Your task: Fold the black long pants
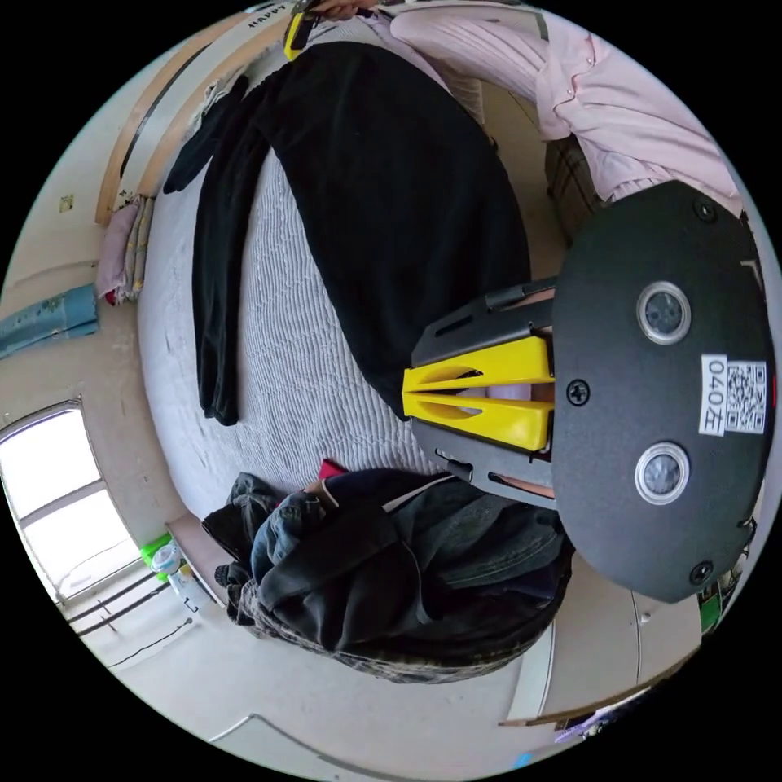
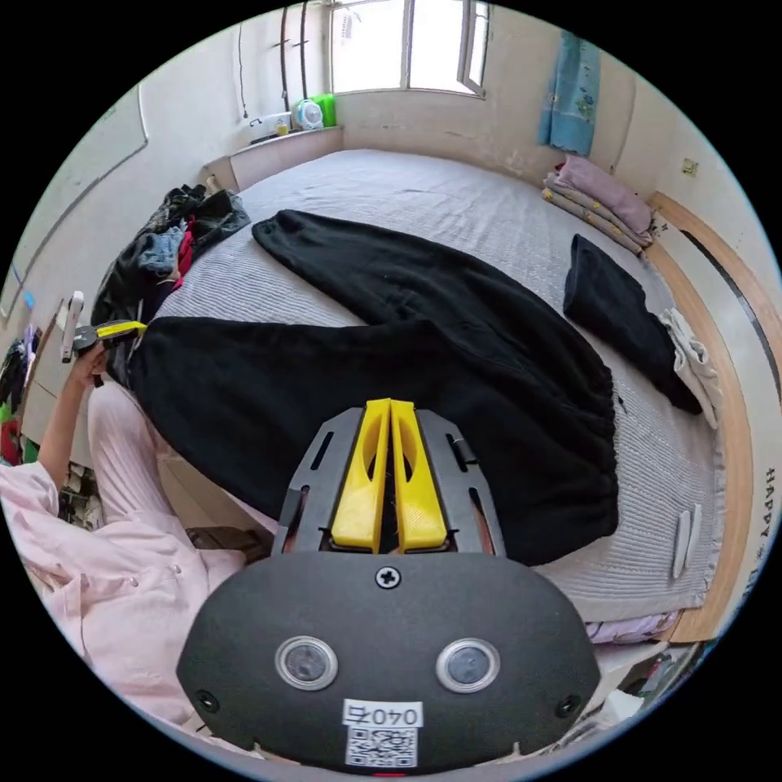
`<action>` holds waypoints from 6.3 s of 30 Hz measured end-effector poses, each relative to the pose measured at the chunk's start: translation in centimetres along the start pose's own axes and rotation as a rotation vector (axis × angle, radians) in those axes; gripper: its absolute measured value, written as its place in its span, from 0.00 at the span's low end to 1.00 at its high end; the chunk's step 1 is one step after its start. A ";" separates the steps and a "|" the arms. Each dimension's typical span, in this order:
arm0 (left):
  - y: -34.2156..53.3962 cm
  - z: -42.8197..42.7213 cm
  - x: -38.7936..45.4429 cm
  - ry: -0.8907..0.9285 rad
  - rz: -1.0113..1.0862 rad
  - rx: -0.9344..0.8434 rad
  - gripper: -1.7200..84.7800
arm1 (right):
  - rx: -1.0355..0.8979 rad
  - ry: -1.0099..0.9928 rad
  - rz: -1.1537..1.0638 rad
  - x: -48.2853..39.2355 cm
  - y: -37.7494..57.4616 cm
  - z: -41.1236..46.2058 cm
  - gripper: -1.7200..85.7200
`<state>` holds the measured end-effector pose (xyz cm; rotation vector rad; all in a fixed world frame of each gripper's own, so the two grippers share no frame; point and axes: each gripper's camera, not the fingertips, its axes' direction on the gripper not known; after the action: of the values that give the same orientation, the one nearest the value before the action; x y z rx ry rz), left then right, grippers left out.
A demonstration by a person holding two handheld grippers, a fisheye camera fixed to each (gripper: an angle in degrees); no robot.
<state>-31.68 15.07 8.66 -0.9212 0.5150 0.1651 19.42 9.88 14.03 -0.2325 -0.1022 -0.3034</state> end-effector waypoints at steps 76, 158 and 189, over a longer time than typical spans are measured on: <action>-1.2 7.4 9.1 -0.189 -0.077 -0.121 0.01 | 0.246 0.720 0.253 -1.2 28.9 -14.1 0.01; 2.5 -21.6 -9.0 0.143 -0.311 0.097 0.01 | -0.404 0.681 -0.572 -0.3 8.1 -5.8 0.01; -47.0 -14.5 -1.9 -0.245 -0.111 -0.122 0.01 | -0.442 0.494 -0.175 26.2 -18.7 0.4 0.01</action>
<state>-21.94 -24.60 36.08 -1.0300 0.2282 0.2068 38.55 -14.88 21.87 -0.5808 0.4403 -0.5492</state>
